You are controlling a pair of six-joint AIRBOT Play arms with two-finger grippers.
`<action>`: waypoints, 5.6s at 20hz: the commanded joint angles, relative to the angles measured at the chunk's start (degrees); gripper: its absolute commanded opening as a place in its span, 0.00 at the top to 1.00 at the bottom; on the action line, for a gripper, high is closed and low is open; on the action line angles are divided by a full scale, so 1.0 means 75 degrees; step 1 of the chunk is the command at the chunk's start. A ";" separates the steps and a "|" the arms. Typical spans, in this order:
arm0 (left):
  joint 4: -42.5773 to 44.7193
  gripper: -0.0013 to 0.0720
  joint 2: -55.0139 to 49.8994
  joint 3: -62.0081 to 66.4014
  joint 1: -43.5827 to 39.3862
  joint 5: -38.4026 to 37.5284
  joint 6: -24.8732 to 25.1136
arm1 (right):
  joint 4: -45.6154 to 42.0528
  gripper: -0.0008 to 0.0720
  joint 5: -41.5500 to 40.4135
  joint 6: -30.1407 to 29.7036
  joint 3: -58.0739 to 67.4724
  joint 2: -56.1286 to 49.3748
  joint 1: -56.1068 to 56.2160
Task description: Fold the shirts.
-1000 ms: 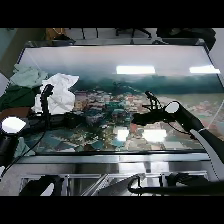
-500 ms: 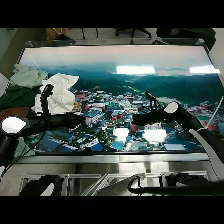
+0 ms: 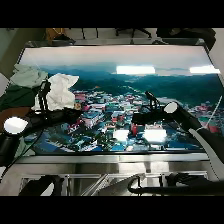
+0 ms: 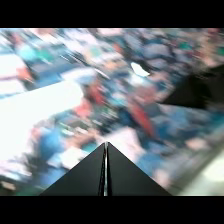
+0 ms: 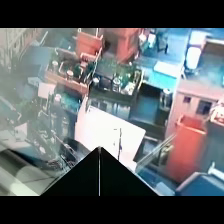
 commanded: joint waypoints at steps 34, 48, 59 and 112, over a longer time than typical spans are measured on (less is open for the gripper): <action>0.1766 0.98 -0.4188 0.6560 -0.2693 -0.2471 -0.1670 | 0.0230 0.87 0.1294 -0.0460 0.0201 0.1600 -0.3500; 0.1743 0.09 -0.3995 0.4191 -0.1434 -0.4173 -0.2489 | -0.1664 0.23 0.2238 -0.0420 0.0006 0.1556 -0.4336; -0.1754 0.09 -0.3217 -0.1807 -0.2771 0.0318 -0.1075 | -0.1145 0.31 0.2020 -0.1233 -0.0997 0.0026 -0.3654; -0.0245 0.05 -0.4701 0.2075 0.1023 -0.2189 -0.0673 | 0.3413 0.97 0.2346 -0.4226 0.1174 -0.2034 -0.3552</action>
